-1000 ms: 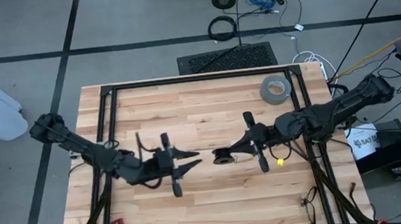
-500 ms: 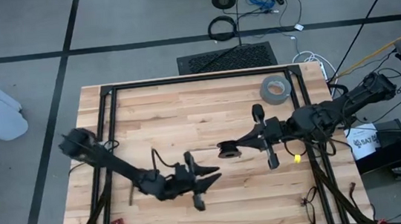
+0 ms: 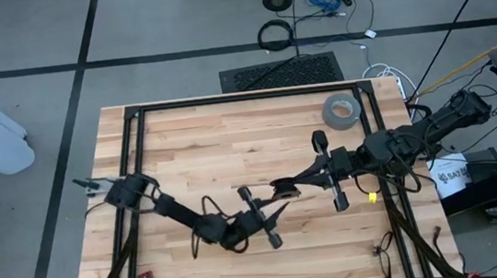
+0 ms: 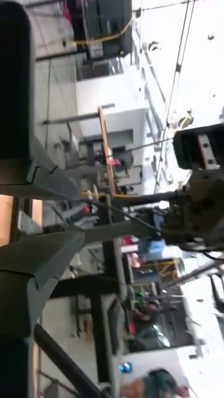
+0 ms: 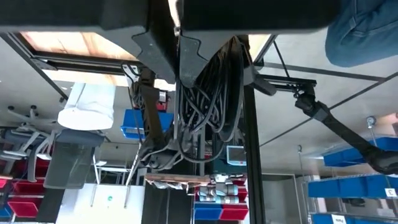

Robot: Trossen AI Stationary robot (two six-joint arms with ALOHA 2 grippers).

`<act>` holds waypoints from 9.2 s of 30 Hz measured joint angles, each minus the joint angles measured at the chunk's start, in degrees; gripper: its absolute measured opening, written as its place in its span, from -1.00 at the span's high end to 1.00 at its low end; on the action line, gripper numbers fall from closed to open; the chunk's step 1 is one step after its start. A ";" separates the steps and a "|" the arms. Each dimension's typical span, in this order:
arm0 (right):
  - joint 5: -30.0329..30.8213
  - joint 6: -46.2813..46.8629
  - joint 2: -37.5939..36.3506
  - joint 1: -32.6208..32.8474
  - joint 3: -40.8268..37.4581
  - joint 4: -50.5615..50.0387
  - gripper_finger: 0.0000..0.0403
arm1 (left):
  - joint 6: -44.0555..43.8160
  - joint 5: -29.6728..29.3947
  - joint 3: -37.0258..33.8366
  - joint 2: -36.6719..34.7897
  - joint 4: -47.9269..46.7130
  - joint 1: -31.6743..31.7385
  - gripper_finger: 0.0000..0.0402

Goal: Coil cords
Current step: Coil the black wire onto the spool

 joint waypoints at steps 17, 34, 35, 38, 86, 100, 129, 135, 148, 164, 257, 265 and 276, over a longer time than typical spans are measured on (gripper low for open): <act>-0.01 0.61 0.02 0.00 0.00 -1.89 1.00 | -14.19 1.49 5.56 -0.48 -14.58 2.37 0.26; 0.32 -1.16 0.02 0.00 0.00 -1.74 1.00 | -78.53 11.41 5.34 -0.46 -11.32 3.76 0.26; 0.32 -1.75 0.02 0.00 -0.02 -1.74 1.00 | -79.52 11.50 5.30 -0.46 -11.22 3.78 0.26; 0.31 -2.95 0.02 0.00 0.00 -1.74 1.00 | -79.39 12.23 5.30 -0.46 -10.81 3.66 0.26; -1.65 -2.80 0.02 1.22 0.00 -3.55 1.00 | -3.13 0.45 5.30 -0.37 -21.08 4.50 0.34; -1.65 -2.80 0.00 1.22 0.00 -3.51 1.00 | -3.23 -1.26 5.30 -0.37 -23.88 4.50 0.46; -1.54 -2.47 0.02 1.22 -0.01 -4.58 1.00 | -6.30 -23.35 5.33 -13.34 -47.22 -5.95 0.99; -1.52 -1.09 0.00 1.22 0.00 -4.46 1.00 | -6.27 -31.62 5.33 -16.61 -53.54 -8.41 1.00; -3.12 -0.59 0.00 1.22 0.00 -6.13 1.00 | 1.12 -42.34 5.33 -20.34 -53.79 -11.51 1.00; 0.59 0.46 0.64 0.96 0.00 -9.43 1.00 | 1.31 -43.39 5.33 -25.24 -53.04 -12.43 1.00; 32.11 -2.59 15.80 -6.43 -0.01 0.51 1.00 | -52.57 -9.30 5.74 -25.18 -72.72 5.62 0.97; 32.18 -2.76 15.80 -6.40 0.00 0.95 1.00 | -52.69 -10.38 5.74 -25.18 -72.79 5.62 0.97; 31.78 -2.77 15.80 -6.43 -0.02 1.82 1.00 | -52.65 -11.37 5.02 -25.14 -73.30 5.62 0.97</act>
